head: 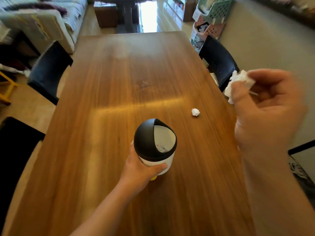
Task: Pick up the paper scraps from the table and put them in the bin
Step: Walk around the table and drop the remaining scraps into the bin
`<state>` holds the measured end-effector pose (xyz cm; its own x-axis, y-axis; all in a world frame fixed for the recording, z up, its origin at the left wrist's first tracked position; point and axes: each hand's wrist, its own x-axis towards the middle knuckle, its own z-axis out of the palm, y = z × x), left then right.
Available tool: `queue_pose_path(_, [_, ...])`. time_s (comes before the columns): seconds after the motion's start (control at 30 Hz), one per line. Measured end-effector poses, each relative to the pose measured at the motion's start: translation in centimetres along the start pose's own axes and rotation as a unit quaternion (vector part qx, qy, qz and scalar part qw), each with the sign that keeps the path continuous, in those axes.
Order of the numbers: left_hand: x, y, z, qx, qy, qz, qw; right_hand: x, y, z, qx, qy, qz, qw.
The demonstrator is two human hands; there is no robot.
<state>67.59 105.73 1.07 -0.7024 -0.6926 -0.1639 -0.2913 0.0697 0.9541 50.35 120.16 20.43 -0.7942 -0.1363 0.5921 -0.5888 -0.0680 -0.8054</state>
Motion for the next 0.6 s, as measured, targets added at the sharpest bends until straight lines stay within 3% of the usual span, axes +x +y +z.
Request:
queue_pose_path(0.07, [0.3, 0.2, -0.4, -0.006, -0.004, 0.005, 1.0, -2.4, 0.6, 2.0, -0.05, -0.112, 0.052, 0.991])
queue_pose_path(0.13, [0.6, 0.5, -0.5, -0.007, -0.004, 0.006, 1.0, -5.3, 2.2, 3.4, -0.117, -0.299, 0.137, 0.937])
queue_pose_path(0.17, [0.7, 0.6, -0.4, -0.003, -0.003, 0.009, 1.0, -6.2, 3.3, 3.5, -0.122, -0.343, 0.167, 0.916])
queue_pose_path(0.4, [2.3, 0.1, 1.3, -0.002, 0.01, -0.005, 1.0, -4.1, 10.4, 1.3, -0.129, -0.233, 0.238, 0.934])
queue_pose_path(0.6, [4.6, 0.2, 3.3, -0.011, 0.016, -0.01, 1.0, -0.9, 20.4, 1.0, -0.248, -0.295, 0.31, 0.869])
